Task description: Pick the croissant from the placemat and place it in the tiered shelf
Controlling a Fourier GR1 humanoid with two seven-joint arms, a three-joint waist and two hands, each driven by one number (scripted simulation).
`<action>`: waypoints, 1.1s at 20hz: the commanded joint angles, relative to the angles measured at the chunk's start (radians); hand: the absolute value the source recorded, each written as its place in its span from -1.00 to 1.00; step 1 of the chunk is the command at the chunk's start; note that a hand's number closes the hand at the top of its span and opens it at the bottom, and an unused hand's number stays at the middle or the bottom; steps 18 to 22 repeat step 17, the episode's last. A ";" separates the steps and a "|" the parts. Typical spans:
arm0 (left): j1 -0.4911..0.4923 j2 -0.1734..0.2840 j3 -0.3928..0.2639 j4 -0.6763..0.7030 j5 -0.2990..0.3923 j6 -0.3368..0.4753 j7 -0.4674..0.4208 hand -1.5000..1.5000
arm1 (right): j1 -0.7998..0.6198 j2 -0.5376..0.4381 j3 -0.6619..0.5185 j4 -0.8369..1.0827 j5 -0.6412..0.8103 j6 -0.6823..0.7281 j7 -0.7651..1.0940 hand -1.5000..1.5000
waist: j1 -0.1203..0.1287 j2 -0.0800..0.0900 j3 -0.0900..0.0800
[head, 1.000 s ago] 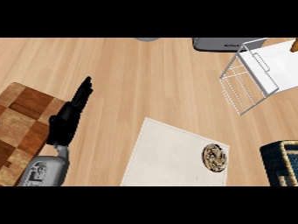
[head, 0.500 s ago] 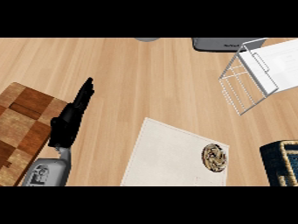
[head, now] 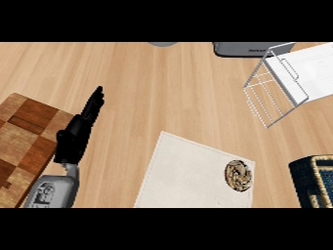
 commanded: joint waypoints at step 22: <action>-0.009 0.007 0.004 -0.035 0.009 -0.017 0.037 0.00 | 0.436 -0.475 -0.189 0.417 -0.090 0.529 -0.163 -1.00 | -0.002 0.005 0.006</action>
